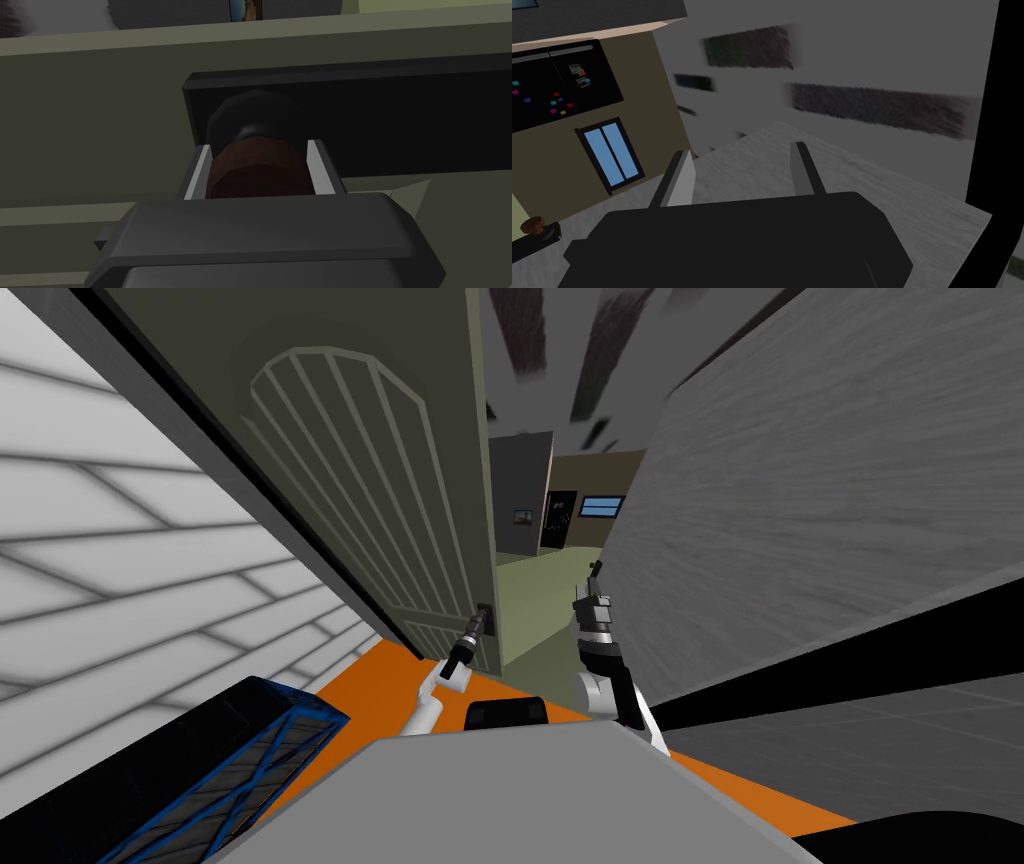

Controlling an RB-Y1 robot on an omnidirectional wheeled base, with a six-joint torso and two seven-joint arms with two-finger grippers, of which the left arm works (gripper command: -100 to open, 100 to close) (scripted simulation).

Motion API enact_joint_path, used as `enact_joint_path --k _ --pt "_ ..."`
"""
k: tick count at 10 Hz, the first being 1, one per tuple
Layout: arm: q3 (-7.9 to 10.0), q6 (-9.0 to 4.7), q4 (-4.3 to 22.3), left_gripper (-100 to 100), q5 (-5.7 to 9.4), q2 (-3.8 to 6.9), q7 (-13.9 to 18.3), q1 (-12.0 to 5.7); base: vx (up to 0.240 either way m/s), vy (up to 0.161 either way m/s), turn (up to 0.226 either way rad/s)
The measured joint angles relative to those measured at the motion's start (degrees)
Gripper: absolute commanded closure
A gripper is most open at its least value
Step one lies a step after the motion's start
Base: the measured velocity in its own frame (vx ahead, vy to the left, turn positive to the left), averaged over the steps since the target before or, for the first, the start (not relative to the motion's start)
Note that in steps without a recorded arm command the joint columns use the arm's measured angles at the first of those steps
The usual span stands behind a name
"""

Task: Push the door open

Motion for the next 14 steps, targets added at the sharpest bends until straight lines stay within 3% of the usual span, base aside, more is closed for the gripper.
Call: enact_joint_path --k 1,4,7,14 --pt "0.65 -0.27 0.54 100 0.12 0.06 -0.05 -0.35 0.172 -0.142 0.103" --pt "2.64 0.95 -0.28 100 0.23 -0.38 -0.8 -0.51 0.136 -0.114 0.052" --pt "4.91 -0.06 2.31 100 0.48 -0.77 -1.39 -1.93 0.112 -0.107 0.066" --pt "9.92 0.07 4.4 100 0.9 -1.63 -3.01 -3.42 0.115 -0.112 0.062"
